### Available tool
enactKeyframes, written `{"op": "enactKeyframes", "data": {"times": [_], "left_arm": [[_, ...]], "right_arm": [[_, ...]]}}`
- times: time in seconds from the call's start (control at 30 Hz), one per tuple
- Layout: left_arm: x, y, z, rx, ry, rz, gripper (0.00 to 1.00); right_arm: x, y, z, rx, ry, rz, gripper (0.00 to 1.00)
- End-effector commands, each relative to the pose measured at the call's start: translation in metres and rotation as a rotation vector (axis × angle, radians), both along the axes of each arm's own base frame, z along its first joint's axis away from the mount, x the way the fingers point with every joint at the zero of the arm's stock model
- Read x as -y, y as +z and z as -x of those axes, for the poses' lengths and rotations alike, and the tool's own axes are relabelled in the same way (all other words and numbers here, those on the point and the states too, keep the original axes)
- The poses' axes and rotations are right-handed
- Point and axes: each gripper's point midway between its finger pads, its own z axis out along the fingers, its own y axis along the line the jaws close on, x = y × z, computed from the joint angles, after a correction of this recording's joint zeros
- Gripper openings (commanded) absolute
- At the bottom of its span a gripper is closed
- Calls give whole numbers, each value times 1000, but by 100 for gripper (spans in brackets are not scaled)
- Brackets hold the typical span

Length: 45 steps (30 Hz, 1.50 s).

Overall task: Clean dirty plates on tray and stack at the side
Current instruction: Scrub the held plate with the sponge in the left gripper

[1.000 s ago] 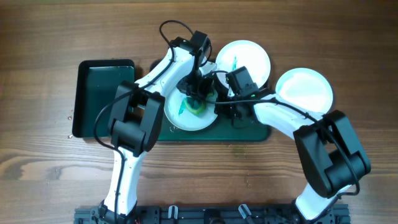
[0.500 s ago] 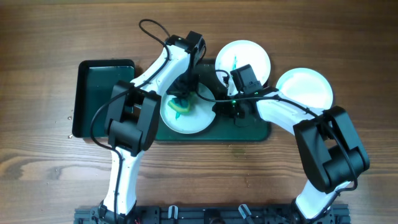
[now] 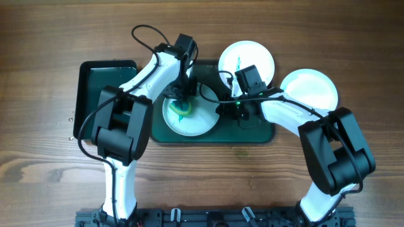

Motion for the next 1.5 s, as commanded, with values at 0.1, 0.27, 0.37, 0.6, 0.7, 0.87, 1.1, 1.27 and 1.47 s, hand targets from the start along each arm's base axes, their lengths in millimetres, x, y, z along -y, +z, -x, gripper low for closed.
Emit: {"op": "enactKeyframes", "data": {"times": [0.1, 0.27, 0.37, 0.6, 0.7, 0.87, 1.1, 1.27, 1.47], "left_arm": [[-24, -74, 43, -102, 8, -191, 4], [-27, -39, 38, 32, 47, -137, 4], [-23, -25, 42, 120, 49, -69, 4], [-26, -38, 70, 133, 31, -22, 4], [18, -32, 89, 47, -117, 222, 4], [48, -21, 89, 56, -207, 403, 4], [-68, -21, 19, 404, 209, -264, 4], [-95, -8, 13, 483, 241, -423, 4], [-20, -35, 62, 198, -23, -65, 4]], "right_arm": [[-2, 0, 1, -5, 26, -19, 4], [-2, 0, 1, -6, 26, -18, 4], [-2, 0, 1, -5, 26, -19, 4], [-2, 0, 1, -6, 25, -20, 4], [-2, 0, 1, -6, 25, -20, 4], [-2, 0, 1, -5, 24, -20, 5], [-2, 0, 1, -6, 25, -20, 4], [-2, 0, 1, -5, 25, -19, 4], [-2, 0, 1, -6, 24, -20, 4]]}}
